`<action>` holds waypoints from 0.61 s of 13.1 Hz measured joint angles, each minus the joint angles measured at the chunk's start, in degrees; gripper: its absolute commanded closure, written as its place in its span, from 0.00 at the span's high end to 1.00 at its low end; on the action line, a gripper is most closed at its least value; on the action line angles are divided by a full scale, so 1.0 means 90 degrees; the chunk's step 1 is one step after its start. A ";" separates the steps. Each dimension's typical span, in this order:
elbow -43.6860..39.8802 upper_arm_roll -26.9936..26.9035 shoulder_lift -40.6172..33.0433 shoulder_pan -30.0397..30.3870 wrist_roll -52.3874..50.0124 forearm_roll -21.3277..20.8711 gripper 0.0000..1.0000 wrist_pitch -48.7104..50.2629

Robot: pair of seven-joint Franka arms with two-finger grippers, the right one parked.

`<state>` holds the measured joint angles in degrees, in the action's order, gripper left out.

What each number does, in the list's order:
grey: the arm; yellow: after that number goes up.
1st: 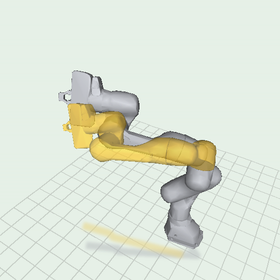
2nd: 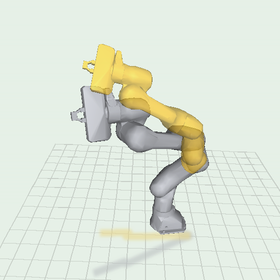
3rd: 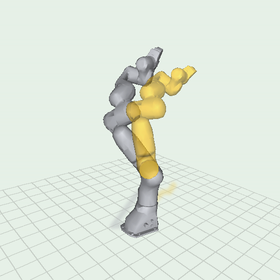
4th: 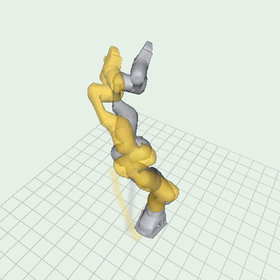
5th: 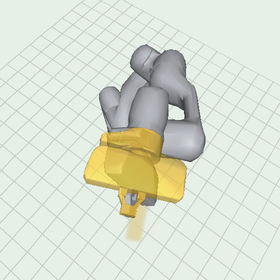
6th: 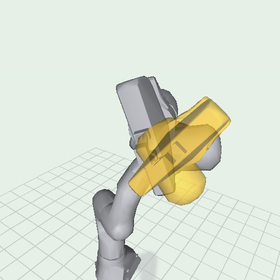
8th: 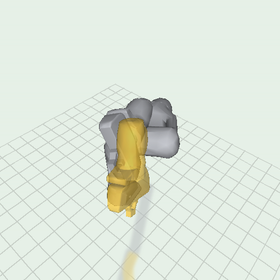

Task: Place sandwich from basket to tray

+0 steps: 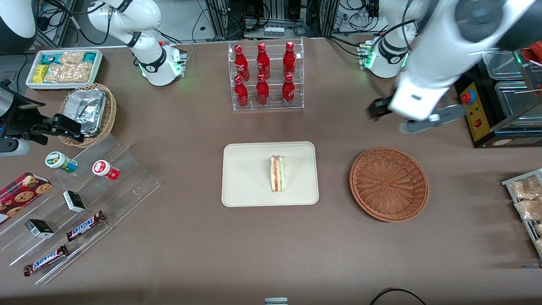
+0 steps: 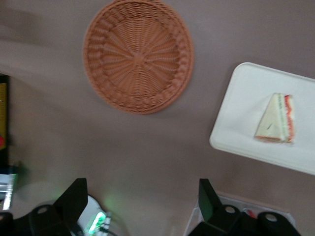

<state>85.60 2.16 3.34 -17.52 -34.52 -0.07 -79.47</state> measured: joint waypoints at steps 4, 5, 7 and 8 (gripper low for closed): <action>0.0077 -0.0023 -0.0395 0.1073 0.1708 -0.0002 0.99 0.0479; 0.0080 -0.0029 -0.0487 0.1405 0.2314 -0.0001 0.99 0.0586; 0.0114 -0.0041 -0.0668 0.1956 0.3345 0.0000 0.99 0.0707; 0.0169 -0.0044 -0.0760 0.2136 0.3686 -0.0001 0.99 0.0717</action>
<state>87.13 1.77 -3.50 1.70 -1.34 -0.08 -73.01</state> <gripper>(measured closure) 0.004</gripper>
